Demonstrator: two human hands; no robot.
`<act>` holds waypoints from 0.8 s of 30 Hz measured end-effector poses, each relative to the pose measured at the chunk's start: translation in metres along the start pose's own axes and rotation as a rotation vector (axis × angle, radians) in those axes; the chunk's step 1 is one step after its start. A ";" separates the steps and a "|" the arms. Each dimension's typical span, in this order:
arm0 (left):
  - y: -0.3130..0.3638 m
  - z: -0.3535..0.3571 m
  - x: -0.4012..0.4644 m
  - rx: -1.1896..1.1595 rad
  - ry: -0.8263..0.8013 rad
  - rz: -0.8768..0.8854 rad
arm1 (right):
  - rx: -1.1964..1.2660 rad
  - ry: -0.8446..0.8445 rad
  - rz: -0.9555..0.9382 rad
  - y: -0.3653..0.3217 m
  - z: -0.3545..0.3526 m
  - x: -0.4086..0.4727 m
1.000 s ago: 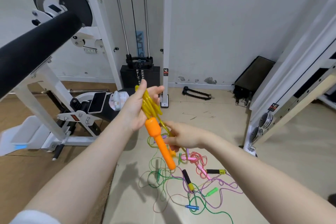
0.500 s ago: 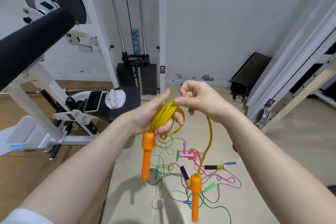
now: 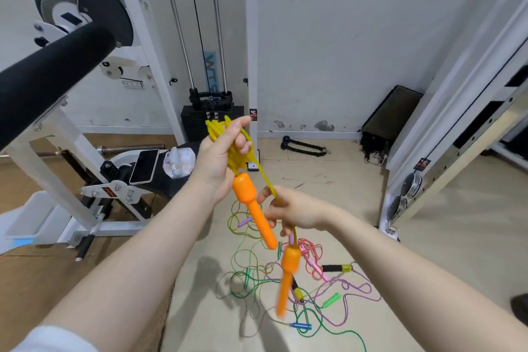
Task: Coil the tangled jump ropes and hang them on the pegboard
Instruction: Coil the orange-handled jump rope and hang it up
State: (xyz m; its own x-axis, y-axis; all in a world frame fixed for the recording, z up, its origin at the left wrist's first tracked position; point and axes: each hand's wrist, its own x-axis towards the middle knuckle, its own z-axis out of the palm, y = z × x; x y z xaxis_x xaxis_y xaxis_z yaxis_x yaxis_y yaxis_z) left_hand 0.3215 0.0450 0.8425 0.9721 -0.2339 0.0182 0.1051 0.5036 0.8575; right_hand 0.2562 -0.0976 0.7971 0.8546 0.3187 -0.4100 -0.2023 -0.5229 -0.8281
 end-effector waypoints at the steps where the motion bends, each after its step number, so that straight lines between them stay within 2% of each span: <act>1: -0.002 0.000 0.004 0.045 0.089 0.021 | -0.127 -0.043 0.016 -0.003 0.002 0.000; 4: -0.004 -0.007 0.016 0.232 0.333 0.082 | -0.491 -0.143 -0.008 -0.014 0.010 -0.005; 6: -0.007 -0.010 0.020 0.370 0.357 0.081 | -0.648 -0.168 -0.059 -0.025 0.012 -0.011; 8: -0.012 -0.013 0.020 0.539 0.264 0.070 | -0.748 -0.185 -0.105 -0.035 0.010 -0.016; 10: -0.022 -0.017 0.016 0.736 0.113 0.050 | -0.831 -0.121 -0.154 -0.047 0.006 -0.021; 12: -0.029 -0.022 0.011 0.956 -0.101 0.055 | -0.857 0.034 -0.246 -0.057 -0.004 -0.024; 14: -0.030 -0.028 0.004 1.039 -0.321 0.008 | -0.729 0.204 -0.324 -0.060 -0.021 -0.028; 16: -0.027 -0.030 -0.007 0.857 -0.451 -0.184 | -0.552 0.347 -0.347 -0.058 -0.039 -0.032; 19: -0.020 -0.029 -0.016 0.481 -0.549 -0.430 | -0.271 0.385 -0.335 -0.050 -0.052 -0.036; 24: -0.007 -0.020 -0.011 0.192 -0.814 -0.524 | 0.054 0.296 -0.277 -0.039 -0.047 -0.033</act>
State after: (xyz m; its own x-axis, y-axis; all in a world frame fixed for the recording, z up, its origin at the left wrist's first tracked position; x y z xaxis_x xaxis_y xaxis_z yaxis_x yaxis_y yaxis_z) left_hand 0.3137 0.0601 0.8258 0.3635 -0.9261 -0.1013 0.3754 0.0460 0.9257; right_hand 0.2580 -0.1254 0.8609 0.9795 0.1959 -0.0472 0.0369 -0.4046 -0.9138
